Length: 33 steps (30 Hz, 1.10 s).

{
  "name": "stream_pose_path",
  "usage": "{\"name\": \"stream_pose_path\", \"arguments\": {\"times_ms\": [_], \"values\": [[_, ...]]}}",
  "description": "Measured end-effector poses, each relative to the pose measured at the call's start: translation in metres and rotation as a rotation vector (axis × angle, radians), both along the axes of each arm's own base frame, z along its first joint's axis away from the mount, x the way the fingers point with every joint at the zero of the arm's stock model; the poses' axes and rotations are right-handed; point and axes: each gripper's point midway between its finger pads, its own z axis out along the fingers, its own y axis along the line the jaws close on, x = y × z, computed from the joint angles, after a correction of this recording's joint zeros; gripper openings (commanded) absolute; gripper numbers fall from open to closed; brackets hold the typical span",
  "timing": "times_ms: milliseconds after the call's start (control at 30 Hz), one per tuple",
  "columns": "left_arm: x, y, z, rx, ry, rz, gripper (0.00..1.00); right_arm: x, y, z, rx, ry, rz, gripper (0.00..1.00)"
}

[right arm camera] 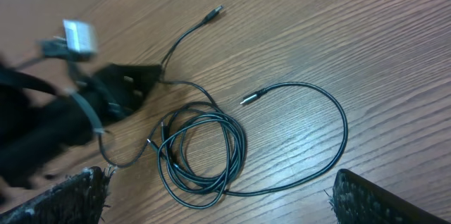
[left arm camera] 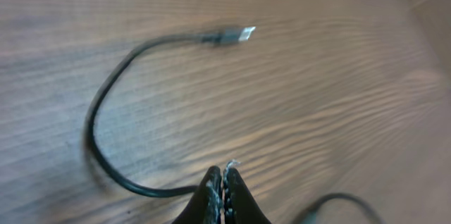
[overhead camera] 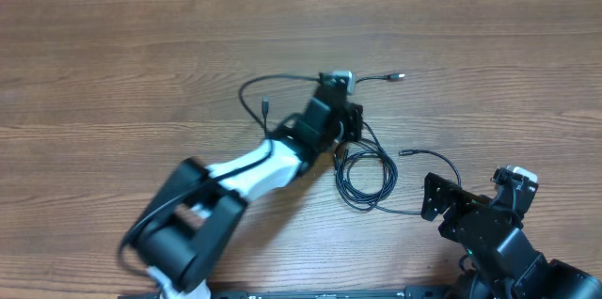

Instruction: Untangle cables

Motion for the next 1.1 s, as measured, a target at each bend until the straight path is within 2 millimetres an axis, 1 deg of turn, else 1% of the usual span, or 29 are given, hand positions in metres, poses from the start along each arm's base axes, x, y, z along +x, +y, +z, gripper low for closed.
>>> {"name": "stream_pose_path", "arguments": {"times_ms": [100,167,233,267,333,400,467,533,600,667,767,800,833,867,933,967,1033,1100], "values": [[0.001,0.018,0.049,-0.065,-0.019,-0.009,0.04,0.0,0.0,0.0,0.0,0.0,0.0,1.0],[-0.001,0.035,0.083,-0.102,-0.037,-0.01,0.04,0.0,0.0,0.0,0.001,-0.001,0.0,1.0],[-0.008,0.052,0.108,-0.123,-0.036,-0.008,0.04,0.001,0.001,0.001,0.004,-0.004,0.0,1.0],[-0.011,0.059,0.117,-0.131,-0.031,-0.008,0.04,0.002,0.003,0.003,0.016,-0.011,0.002,1.0],[-0.021,0.069,0.128,-0.138,-0.017,-0.024,0.04,0.006,0.012,0.009,0.064,-0.032,0.02,1.0],[-0.031,0.073,0.133,-0.138,-0.003,-0.051,0.04,0.006,0.023,0.012,0.112,-0.033,0.054,1.0],[-0.039,0.075,0.135,-0.136,0.014,-0.075,0.04,0.002,0.034,0.01,0.151,-0.005,0.1,1.0],[-0.043,0.078,0.139,-0.139,0.009,-0.088,0.04,-0.002,0.045,0.009,0.194,0.023,0.15,1.0],[-0.044,0.082,0.15,-0.151,-0.017,-0.091,0.04,-0.004,0.055,0.012,0.233,0.029,0.187,1.0],[-0.045,0.09,0.164,-0.168,-0.05,-0.082,0.04,-0.002,0.067,0.022,0.292,0.002,0.224,1.0],[-0.049,0.1,0.188,-0.186,-0.111,-0.073,0.04,0.003,0.078,0.035,0.333,-0.044,0.264,1.0],[-0.051,0.103,0.193,-0.187,-0.126,-0.073,0.16,0.003,0.079,0.037,0.332,-0.053,0.27,1.0],[-0.054,0.105,0.195,-0.184,-0.131,-0.073,0.35,0.003,0.078,0.036,0.323,-0.049,0.271,1.0],[-0.056,0.106,0.194,-0.175,-0.122,-0.07,0.5,0.002,0.076,0.032,0.308,-0.037,0.268,1.0],[-0.063,0.109,0.178,-0.131,-0.062,-0.066,0.88,0.0,0.073,0.021,0.265,0.007,0.262,1.0],[-0.065,0.109,0.169,-0.113,-0.031,-0.064,1.0,-0.001,0.072,0.016,0.247,0.027,0.259,1.0],[-0.066,0.103,0.149,-0.081,0.027,-0.071,1.0,-0.001,0.072,0.009,0.225,0.056,0.255,1.0],[-0.064,0.093,0.13,-0.061,0.068,-0.087,0.99,0.0,0.072,0.007,0.218,0.064,0.254,1.0]]}}
